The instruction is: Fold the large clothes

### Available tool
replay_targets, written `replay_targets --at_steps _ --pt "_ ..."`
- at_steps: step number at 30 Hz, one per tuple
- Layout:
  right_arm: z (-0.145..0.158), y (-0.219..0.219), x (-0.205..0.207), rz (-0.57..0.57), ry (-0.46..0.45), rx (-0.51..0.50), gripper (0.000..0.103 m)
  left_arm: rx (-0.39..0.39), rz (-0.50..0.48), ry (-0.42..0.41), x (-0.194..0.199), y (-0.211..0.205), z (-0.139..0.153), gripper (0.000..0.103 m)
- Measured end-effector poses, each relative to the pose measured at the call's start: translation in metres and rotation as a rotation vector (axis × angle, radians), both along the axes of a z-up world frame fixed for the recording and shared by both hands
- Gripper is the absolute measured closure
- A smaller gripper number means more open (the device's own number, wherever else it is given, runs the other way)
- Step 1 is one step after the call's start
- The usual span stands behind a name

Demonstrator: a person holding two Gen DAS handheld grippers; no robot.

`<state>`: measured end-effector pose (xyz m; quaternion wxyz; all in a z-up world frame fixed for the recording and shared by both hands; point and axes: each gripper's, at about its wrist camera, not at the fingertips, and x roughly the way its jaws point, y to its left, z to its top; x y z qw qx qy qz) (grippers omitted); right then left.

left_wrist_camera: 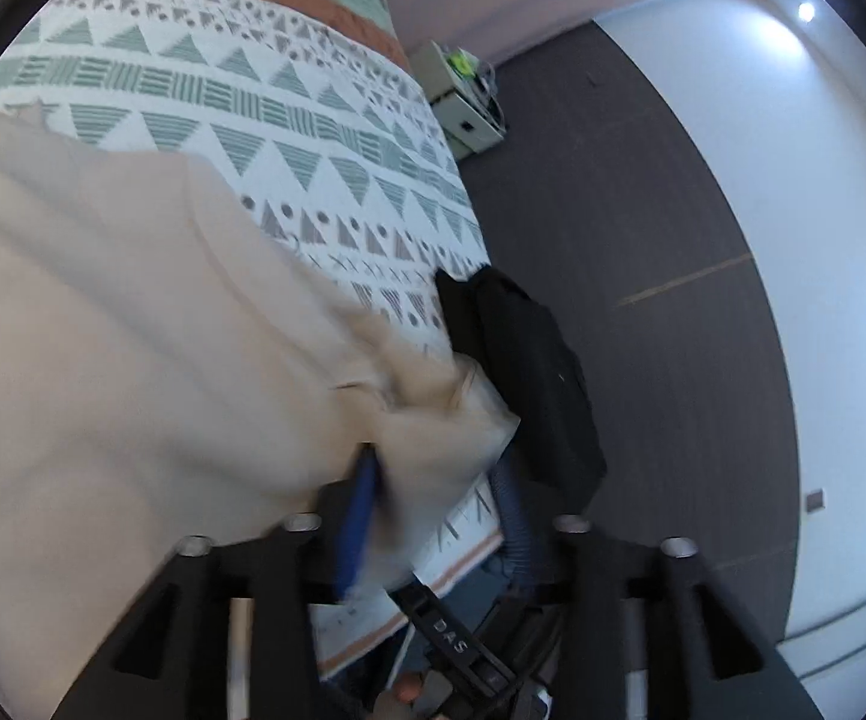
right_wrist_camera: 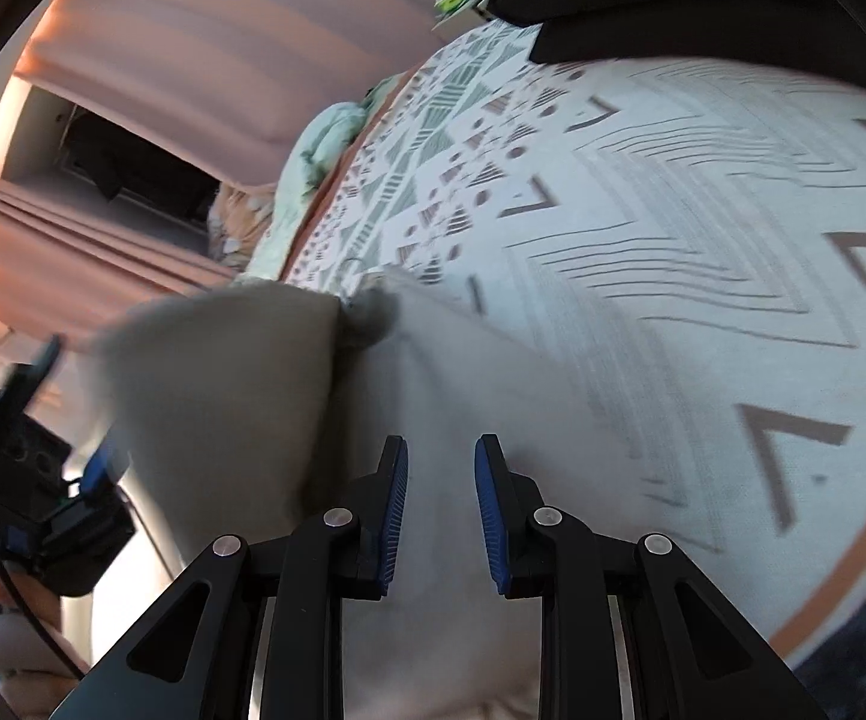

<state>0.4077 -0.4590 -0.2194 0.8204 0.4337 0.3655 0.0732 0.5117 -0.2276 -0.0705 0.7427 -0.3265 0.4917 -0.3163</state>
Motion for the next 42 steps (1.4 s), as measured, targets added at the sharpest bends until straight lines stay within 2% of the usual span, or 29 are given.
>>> replay_targets --at_steps 4,9,16,20,23,26,29,30,33,34,39,42 --pt "-0.014 -0.018 -0.004 -0.075 0.020 0.020 0.072 0.029 0.016 -0.061 -0.013 0.021 0.004 0.046" --pt "-0.011 -0.024 -0.012 -0.140 0.008 -0.008 0.072 0.128 0.102 -0.092 -0.027 0.072 -0.002 0.046" --pt "0.009 -0.002 -0.008 -0.129 -0.076 -0.073 0.063 0.238 0.249 -0.080 -0.042 0.153 -0.029 0.046" --pt "0.011 0.015 0.006 -0.094 -0.068 -0.121 0.063 0.263 0.311 -0.077 -0.048 0.192 -0.045 0.046" --pt "0.002 0.022 0.019 -0.060 -0.045 -0.081 0.063 0.315 0.331 -0.055 -0.046 0.207 -0.058 0.046" --pt "-0.003 0.026 0.028 -0.044 -0.020 -0.071 0.063 0.299 0.336 -0.028 -0.051 0.226 -0.072 0.046" --pt "-0.008 0.027 0.034 -0.049 -0.009 -0.066 0.063 0.328 0.329 0.023 -0.048 0.233 -0.089 0.046" --pt "-0.009 0.027 0.035 -0.048 -0.007 -0.063 0.064 0.323 0.319 0.040 -0.048 0.234 -0.092 0.046" --pt "-0.011 0.023 0.035 -0.058 -0.011 -0.011 0.088 0.282 0.290 0.089 -0.042 0.233 -0.105 0.046" --pt "-0.010 0.021 0.034 -0.053 -0.020 0.000 0.090 0.275 0.281 0.101 -0.040 0.232 -0.108 0.046" --pt "0.016 0.026 0.020 -0.037 -0.073 -0.050 0.093 0.259 0.274 0.108 -0.041 0.223 -0.116 0.046" --pt "0.031 0.024 0.009 -0.023 -0.083 -0.053 0.093 0.255 0.287 0.083 -0.045 0.223 -0.114 0.046"
